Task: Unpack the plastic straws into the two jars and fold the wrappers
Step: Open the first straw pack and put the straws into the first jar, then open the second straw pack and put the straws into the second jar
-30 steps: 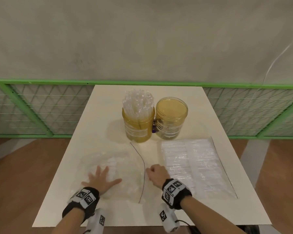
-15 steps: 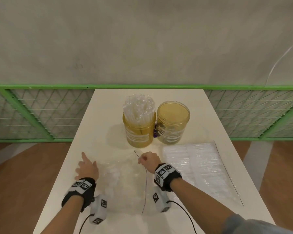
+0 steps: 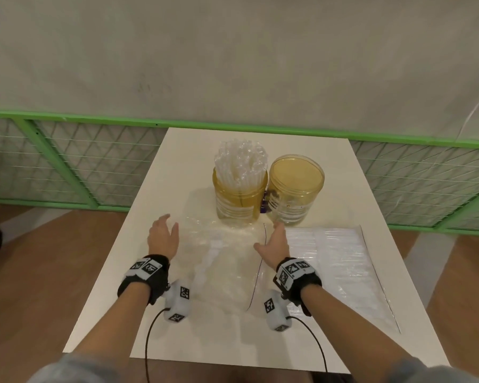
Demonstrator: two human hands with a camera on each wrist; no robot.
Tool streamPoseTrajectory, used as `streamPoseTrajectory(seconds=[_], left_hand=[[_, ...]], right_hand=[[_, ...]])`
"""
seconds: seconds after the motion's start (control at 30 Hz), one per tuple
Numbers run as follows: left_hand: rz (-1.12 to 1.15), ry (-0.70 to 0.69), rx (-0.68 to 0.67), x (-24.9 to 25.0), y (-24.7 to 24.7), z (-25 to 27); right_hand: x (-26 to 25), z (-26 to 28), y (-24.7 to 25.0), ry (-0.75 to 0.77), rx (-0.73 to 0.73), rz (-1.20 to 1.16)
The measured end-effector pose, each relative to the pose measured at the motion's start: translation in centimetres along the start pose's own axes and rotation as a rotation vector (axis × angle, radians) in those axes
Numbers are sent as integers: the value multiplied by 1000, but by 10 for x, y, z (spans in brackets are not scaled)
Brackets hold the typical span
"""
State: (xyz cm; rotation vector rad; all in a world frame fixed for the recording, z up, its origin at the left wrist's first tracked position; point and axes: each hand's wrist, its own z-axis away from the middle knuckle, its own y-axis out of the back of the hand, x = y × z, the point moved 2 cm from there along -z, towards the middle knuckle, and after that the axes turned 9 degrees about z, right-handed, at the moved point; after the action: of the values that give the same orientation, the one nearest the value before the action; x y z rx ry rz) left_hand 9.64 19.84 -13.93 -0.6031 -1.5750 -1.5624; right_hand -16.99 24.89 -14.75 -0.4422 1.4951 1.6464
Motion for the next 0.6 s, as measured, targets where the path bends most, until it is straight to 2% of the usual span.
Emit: streamPoseTrajectory(seconds=[0.1, 0.13, 0.27, 0.37, 0.43, 0.5, 0.6], left_hand=[[-1, 195, -74, -21, 6, -2], [-16, 240, -100, -28, 6, -1], [-103, 256, -164, -45, 9, 4], [-56, 281, -227, -53, 7, 11], [-111, 263, -297, -53, 7, 17], [-114, 200, -224, -54, 11, 19], [64, 191, -34, -51, 19, 23]], right_hand=[[4, -12, 3, 87, -56, -14], [4, -15, 1, 72, -86, -17], [8, -21, -2, -35, -40, -28], [12, -20, -1, -4, 2, 87], [12, -20, 3, 36, 12, 153], [14, -23, 13, 25, 44, 136], [22, -28, 32, -76, 137, 124]])
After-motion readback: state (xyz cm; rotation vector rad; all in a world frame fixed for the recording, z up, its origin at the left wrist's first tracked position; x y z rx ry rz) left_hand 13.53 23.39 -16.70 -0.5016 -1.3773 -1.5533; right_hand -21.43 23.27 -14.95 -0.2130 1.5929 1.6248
